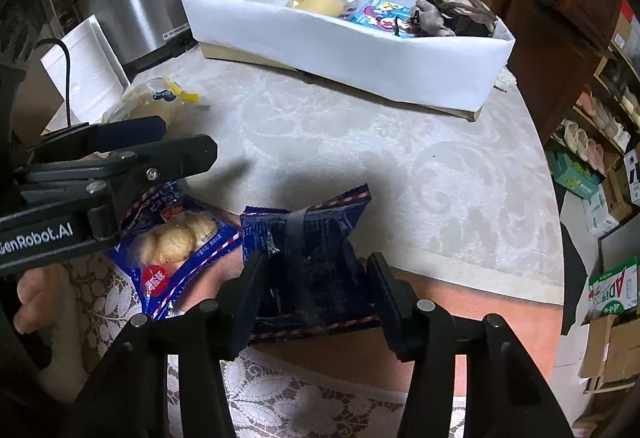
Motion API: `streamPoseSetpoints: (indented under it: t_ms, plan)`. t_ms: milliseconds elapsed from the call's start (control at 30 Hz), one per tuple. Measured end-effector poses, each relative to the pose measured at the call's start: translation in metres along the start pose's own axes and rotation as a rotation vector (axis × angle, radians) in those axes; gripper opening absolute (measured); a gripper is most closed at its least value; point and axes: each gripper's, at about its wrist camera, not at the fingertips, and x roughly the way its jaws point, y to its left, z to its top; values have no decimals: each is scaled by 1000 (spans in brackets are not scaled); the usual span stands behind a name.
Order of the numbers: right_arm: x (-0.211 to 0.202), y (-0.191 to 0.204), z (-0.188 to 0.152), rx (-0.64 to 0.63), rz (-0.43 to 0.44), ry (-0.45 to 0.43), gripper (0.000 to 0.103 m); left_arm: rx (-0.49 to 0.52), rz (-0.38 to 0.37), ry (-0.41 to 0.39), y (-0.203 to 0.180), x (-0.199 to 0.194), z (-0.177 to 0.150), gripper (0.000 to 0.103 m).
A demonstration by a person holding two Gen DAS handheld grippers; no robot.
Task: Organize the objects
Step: 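Grasp the blue snack packet with the right gripper and lift it, then carry the blue packet into the white fabric box and open the right gripper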
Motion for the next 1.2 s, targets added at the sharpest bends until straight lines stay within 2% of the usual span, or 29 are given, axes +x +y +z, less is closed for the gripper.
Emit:
streamPoseSetpoints:
  t_ms: [600, 667, 833, 900, 1033, 1200]
  plan:
    - [9, -13, 5, 87, 55, 1, 46, -31, 3, 38, 7, 11, 3, 69]
    - [8, -16, 5, 100, 78, -22, 42, -40, 3, 36, 9, 11, 4, 69]
    - [10, -43, 6, 213, 230, -72, 36, -52, 57, 36, 11, 15, 8, 69]
    - [7, -54, 7, 257, 251, -79, 35, -50, 86, 37, 11, 16, 10, 69]
    - [-11, -70, 13, 302, 292, -127, 35, -38, 97, 20, 10, 10, 16, 69]
    - [-34, -79, 39, 320, 300, -173, 35, -42, 110, 2, 11, -3, 35, 69]
